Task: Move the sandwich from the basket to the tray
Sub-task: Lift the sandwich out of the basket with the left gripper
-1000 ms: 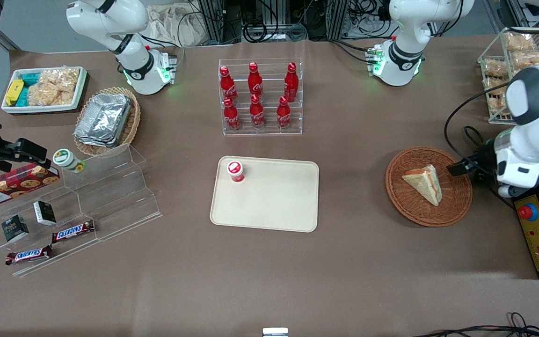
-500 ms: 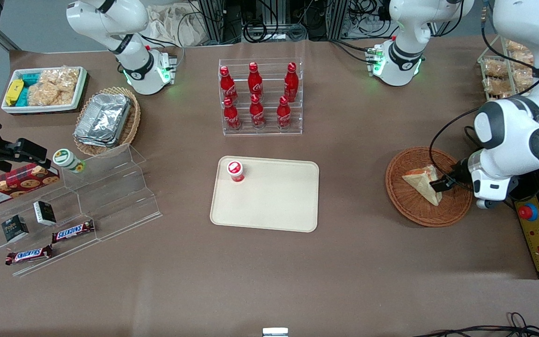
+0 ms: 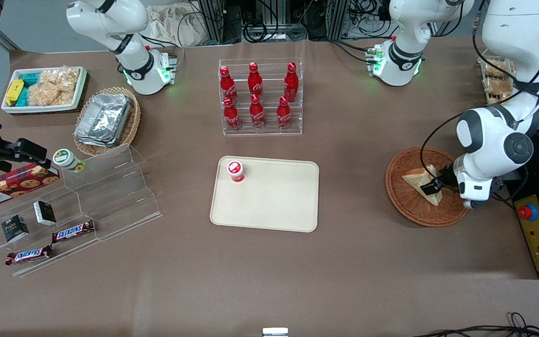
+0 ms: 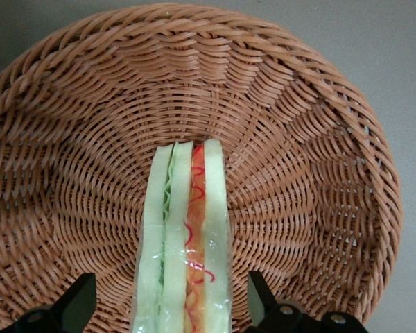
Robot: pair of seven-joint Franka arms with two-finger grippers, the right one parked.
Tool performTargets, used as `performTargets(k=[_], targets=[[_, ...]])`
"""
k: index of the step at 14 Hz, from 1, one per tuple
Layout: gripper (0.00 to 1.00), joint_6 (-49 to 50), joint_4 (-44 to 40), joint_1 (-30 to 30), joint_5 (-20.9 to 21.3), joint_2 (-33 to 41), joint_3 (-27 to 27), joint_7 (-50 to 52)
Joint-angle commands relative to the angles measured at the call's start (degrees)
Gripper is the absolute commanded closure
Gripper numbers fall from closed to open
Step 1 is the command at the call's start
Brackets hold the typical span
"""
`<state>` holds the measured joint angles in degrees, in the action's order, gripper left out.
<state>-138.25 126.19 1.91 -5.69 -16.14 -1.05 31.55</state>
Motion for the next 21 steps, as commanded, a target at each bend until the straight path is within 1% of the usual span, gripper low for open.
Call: performTargets(k=[1, 2, 3, 4, 7, 9, 13, 16, 18, 19, 20, 21], targets=[[0.46, -1.1, 0.6, -0.2, -0.6, 0.7, 0.3, 2.9], [0.62, -1.1, 0.5, -0.3, -0.6, 0.8, 0.3, 3.2], [0.75, -1.1, 0.5, -0.4, -0.6, 0.9, 0.4, 3.6], [0.83, -1.0, 0.3, -0.4, -0.6, 1.0, 0.5, 3.9], [0.85, 1.4, -2.5, -0.5, -0.4, 4.1, 0.7, 5.1], [0.85, 8.8, -6.6, -0.5, -0.1, 7.9, 0.8, 3.7], [0.86, 23.7, -18.1, -0.5, 0.4, 14.2, 1.8, 3.6], [0.86, 39.4, -30.0, -0.5, 0.5, 16.3, 5.8, 3.8], [0.86, 48.3, -37.6, -0.5, 0.7, 16.3, 8.7, 4.5], [0.87, 51.8, -40.5, -0.5, 1.2, 16.4, 11.1, 5.4], [0.87, 54.6, -43.2, -0.5, 3.3, 16.5, 14.8, 7.9], [0.87, 56.6, -45.2, -0.5, 5.1, 16.2, 19.6, 11.4]])
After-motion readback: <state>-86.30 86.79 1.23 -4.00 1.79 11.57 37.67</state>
